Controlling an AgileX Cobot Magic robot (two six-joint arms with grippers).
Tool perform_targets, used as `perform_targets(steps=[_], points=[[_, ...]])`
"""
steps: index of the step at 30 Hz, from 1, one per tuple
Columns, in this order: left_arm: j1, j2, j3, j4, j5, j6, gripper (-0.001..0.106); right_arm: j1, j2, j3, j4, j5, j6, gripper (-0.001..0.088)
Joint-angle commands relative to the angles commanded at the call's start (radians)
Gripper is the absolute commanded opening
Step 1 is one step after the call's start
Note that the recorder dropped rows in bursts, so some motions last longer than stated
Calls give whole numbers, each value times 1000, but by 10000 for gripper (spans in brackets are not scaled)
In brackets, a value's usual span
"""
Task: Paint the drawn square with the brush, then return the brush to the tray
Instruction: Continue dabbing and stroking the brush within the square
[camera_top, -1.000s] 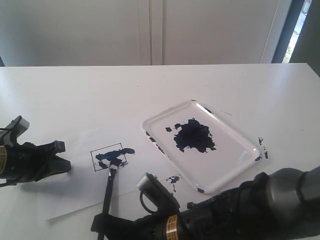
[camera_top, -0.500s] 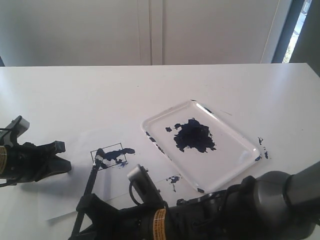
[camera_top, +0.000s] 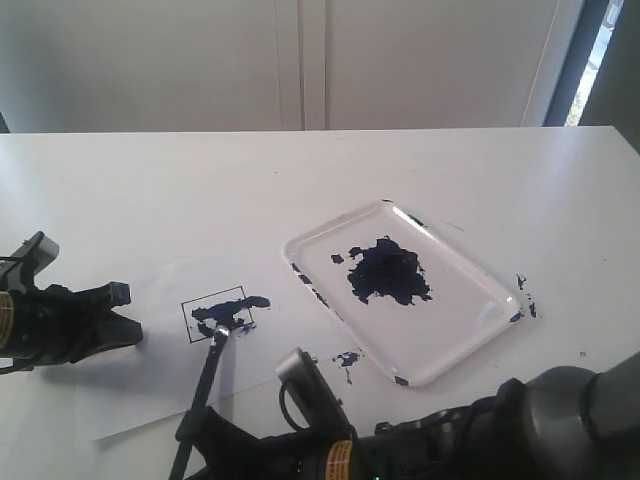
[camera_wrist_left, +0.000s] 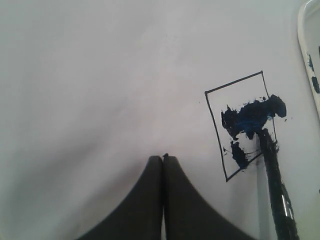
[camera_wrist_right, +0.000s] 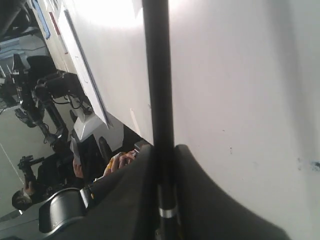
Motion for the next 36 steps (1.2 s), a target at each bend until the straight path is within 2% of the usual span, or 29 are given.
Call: perform_targets(steps=[9,10,13,17,24,36], points=[[0,0,0,13,0,-2,0,-2,23,0,72,9,-31,0],[0,0,0,13,0,-2,0,-2,35,0,72,-5,-31,0],[0,0,0,15,-4,-2,0,-2,119,-17,72,-160,-29,0],[0,0,0,28,-9,-4,0,-2,189,-64,47,-213,-29,0],[0,0,0,55,-9,-17,0,-19,198,-133,48,-205,-26,0],[0,0,0,57,-9,-19,0,-20,198,-132,6,-266,33,0]])
